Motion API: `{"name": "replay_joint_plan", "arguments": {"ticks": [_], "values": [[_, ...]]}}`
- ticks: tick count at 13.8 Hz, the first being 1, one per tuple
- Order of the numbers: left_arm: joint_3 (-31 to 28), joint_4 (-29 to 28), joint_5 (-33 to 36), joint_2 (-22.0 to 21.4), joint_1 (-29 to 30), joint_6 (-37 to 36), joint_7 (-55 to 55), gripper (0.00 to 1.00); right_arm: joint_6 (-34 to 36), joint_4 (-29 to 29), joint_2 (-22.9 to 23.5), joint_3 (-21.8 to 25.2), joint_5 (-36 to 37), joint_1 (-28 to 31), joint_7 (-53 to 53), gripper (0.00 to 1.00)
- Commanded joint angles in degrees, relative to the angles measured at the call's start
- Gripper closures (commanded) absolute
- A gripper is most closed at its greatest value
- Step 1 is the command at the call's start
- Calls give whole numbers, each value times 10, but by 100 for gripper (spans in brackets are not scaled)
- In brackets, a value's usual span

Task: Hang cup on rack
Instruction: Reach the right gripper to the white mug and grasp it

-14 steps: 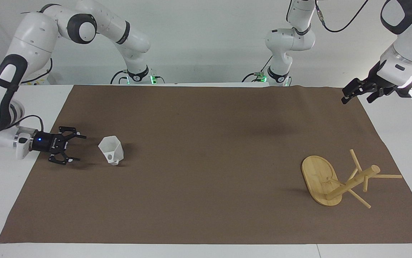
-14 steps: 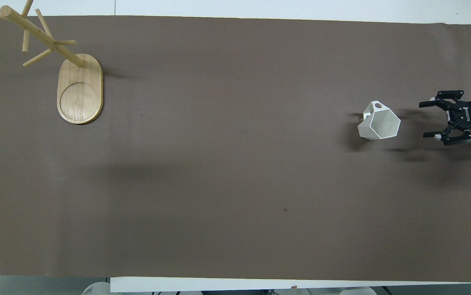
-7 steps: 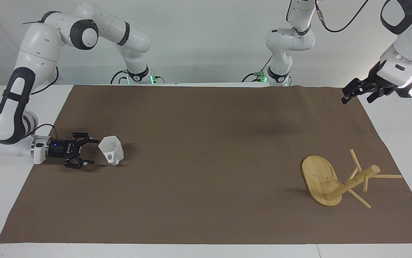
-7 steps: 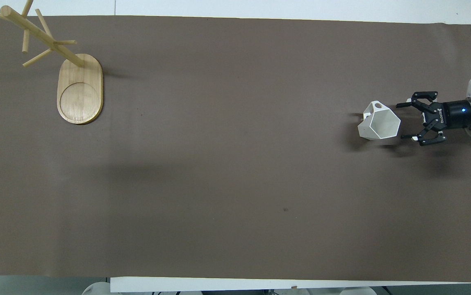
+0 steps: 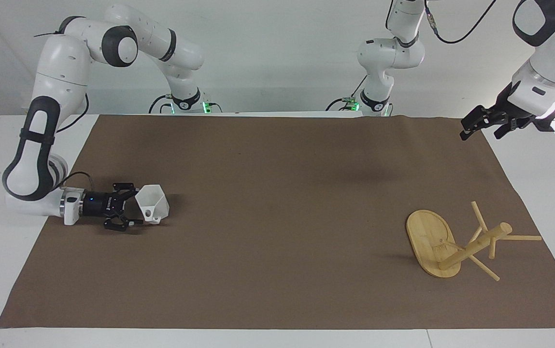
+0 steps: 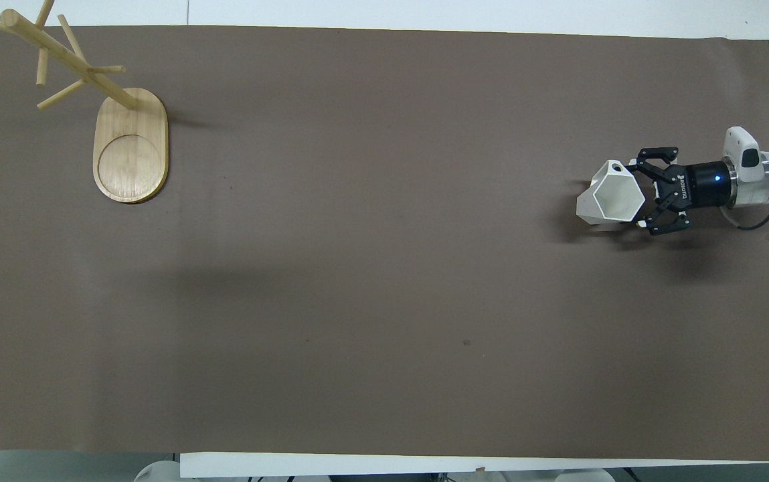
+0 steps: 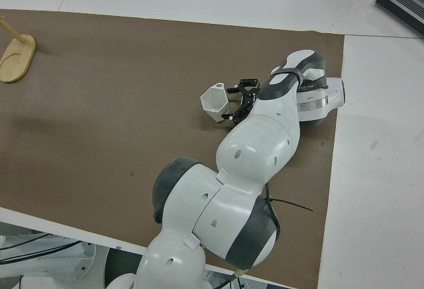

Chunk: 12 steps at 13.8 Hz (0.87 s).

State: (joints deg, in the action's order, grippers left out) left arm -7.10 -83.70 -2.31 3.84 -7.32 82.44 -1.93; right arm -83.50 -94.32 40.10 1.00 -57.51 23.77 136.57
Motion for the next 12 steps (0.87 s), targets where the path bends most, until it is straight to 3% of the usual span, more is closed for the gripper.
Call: {"name": "replay_joint_plan", "arguments": {"ticks": [1,8,9,11,12], "values": [[1,-16,11,-14,-1,5,0,0,-16,-58,-29,0,-16,-6,47,0],[1,-16,11,-14,-1,4,0,0,-21,-87,-38,0,-17,-18,51,1],[1,-16,11,-14,-1,5,0,0,-23,-87,-38,0,-20,-24,50,8],[1,-16,11,-15,-1,5,0,0,-24,-86,-38,0,-34,-28,44,50],[1,-16,11,-14,-1,5,0,0,-24,-85,-40,0,-42,-44,36,67]]}}
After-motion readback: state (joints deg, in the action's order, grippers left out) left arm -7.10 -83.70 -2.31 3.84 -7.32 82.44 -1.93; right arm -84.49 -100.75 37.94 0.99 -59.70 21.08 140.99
